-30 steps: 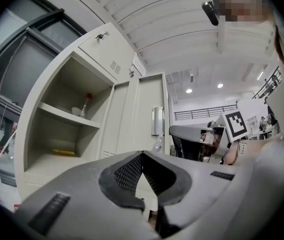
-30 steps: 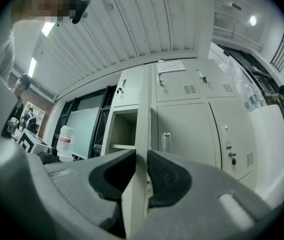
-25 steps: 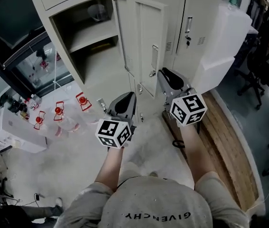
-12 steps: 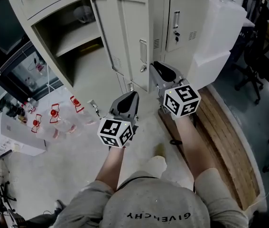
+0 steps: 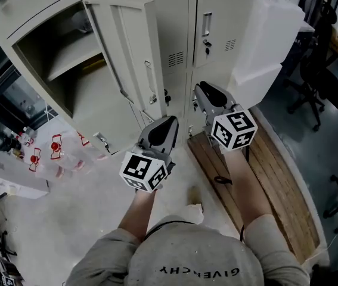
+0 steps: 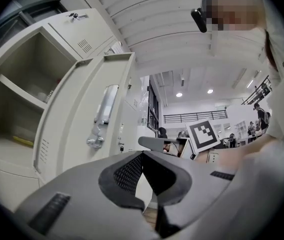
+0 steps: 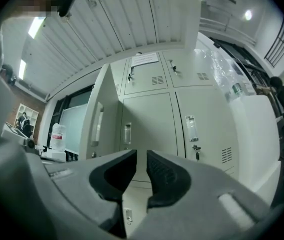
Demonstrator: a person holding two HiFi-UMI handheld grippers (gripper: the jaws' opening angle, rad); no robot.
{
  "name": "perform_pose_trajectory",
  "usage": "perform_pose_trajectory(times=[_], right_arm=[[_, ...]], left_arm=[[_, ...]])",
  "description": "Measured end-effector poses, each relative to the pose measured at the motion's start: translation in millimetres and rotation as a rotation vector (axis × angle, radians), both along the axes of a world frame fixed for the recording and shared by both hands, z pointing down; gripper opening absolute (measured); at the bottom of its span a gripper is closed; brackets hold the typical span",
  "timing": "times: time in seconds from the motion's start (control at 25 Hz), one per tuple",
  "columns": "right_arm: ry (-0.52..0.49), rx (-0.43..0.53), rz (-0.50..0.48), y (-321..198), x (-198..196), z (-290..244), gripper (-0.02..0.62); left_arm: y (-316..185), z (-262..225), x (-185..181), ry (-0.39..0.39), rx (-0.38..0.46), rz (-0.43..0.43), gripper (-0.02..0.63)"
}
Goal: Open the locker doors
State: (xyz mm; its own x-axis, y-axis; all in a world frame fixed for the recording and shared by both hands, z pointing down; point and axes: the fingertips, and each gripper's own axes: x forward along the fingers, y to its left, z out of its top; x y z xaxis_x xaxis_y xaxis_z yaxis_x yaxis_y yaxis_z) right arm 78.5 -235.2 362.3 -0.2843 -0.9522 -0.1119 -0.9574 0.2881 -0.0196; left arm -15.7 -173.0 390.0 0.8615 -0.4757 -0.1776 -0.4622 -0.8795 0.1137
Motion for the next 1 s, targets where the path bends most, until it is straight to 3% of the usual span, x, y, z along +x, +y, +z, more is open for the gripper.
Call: perform_pose_trajectory(times=[0.6,1.0], right_arm=[[0.03,-0.035,-0.052,-62.7,94.6,6.5,0.086],[0.067,-0.025,-0.147,-119.8,124.7,5.4,0.129]], left_arm=[[-54.5,-4.5,121.0,0.003,0.014,-0.046,-0.002],[-115.6,12.1,150.0,-0.011,-0.013,-0.178,-0.002]])
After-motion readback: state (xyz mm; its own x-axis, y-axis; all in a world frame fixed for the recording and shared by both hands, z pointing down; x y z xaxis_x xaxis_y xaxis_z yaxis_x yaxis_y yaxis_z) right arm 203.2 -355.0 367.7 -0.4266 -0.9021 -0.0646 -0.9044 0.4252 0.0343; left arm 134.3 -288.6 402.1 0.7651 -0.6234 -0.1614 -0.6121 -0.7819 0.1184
